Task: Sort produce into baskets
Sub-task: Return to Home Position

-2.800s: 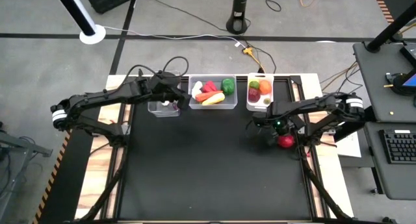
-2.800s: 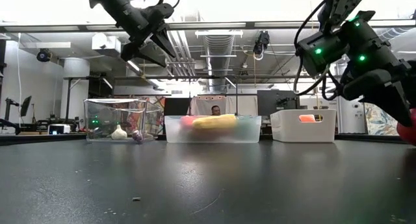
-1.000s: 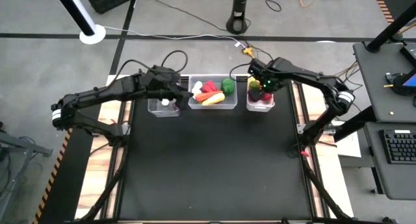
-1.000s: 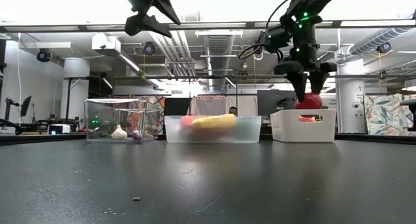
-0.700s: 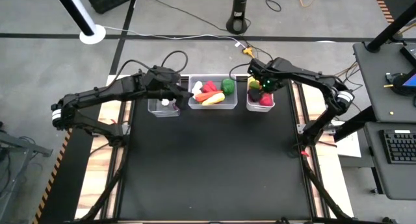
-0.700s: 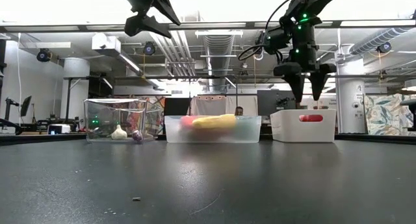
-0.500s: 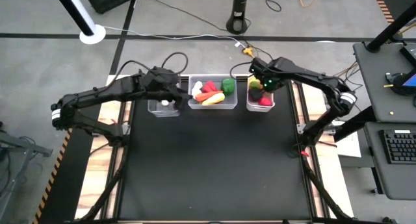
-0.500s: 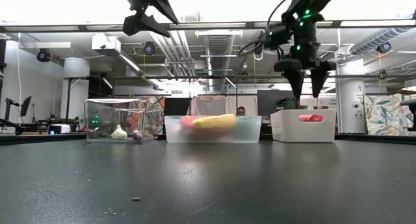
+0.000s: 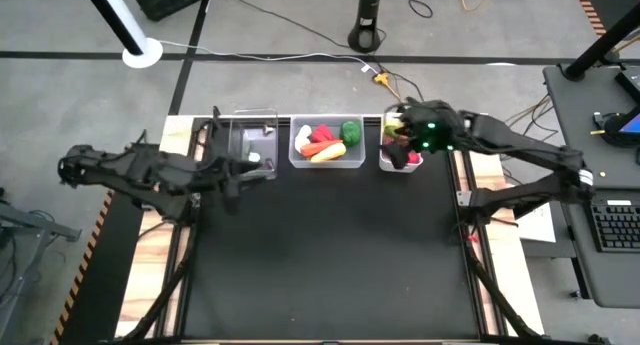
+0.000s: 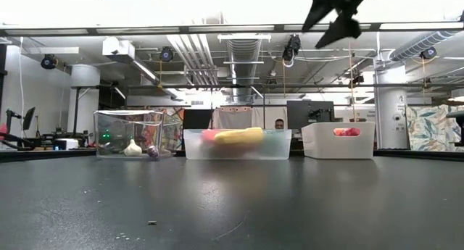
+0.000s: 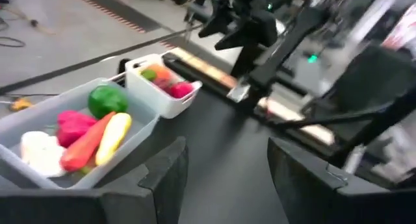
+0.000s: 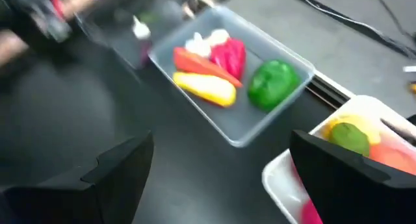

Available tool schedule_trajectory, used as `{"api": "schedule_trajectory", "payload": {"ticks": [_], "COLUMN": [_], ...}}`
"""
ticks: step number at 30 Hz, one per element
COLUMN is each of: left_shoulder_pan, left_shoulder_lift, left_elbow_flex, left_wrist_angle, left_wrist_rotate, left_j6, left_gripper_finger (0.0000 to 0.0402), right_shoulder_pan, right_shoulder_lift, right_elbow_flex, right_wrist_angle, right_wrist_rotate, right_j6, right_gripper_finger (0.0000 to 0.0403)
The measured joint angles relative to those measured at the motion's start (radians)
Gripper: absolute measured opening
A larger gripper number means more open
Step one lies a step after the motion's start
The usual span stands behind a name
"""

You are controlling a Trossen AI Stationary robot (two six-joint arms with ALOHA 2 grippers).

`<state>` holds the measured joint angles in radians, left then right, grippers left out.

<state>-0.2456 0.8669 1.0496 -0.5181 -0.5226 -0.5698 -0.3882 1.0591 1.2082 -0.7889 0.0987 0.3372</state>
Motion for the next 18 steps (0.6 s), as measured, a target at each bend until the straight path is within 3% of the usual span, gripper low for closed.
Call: {"api": "schedule_trajectory", "payload": {"ticks": [4,7,10,14,18], "left_shoulder_pan": [-0.063,-0.063,-0.048,0.012,0.064], "left_shoulder_lift": [-0.058,-0.057,-0.05,-0.098,-0.179], "left_elbow_flex": [-0.005,-0.007,-0.024,-0.114,-0.316], "left_wrist_angle": [0.028,0.128,0.277,0.374,0.63], "left_wrist_rotate": [-0.013,-0.014,0.129,0.22,0.415], "left_j6": [-0.014,0.1,0.388,0.459,0.518], "left_gripper_finger": [0.0192,0.0192,0.0192,0.0192,0.0191], "right_shoulder_pan": [0.028,0.043,0.059,0.06,0.061], "right_shoulder_lift": [-0.08,-0.123,-0.178,-0.288,-0.386], "right_elbow_flex": [-0.001,-0.013,-0.07,-0.243,-0.461], "right_wrist_angle": [0.037,0.08,0.205,0.458,0.679], "right_wrist_rotate": [0.017,0.004,-0.2,-0.446,-0.506], "right_j6": [0.136,0.005,-0.191,-0.305,-0.289], "right_gripper_finger": [0.035,0.035,0.035,0.035,0.035]}}
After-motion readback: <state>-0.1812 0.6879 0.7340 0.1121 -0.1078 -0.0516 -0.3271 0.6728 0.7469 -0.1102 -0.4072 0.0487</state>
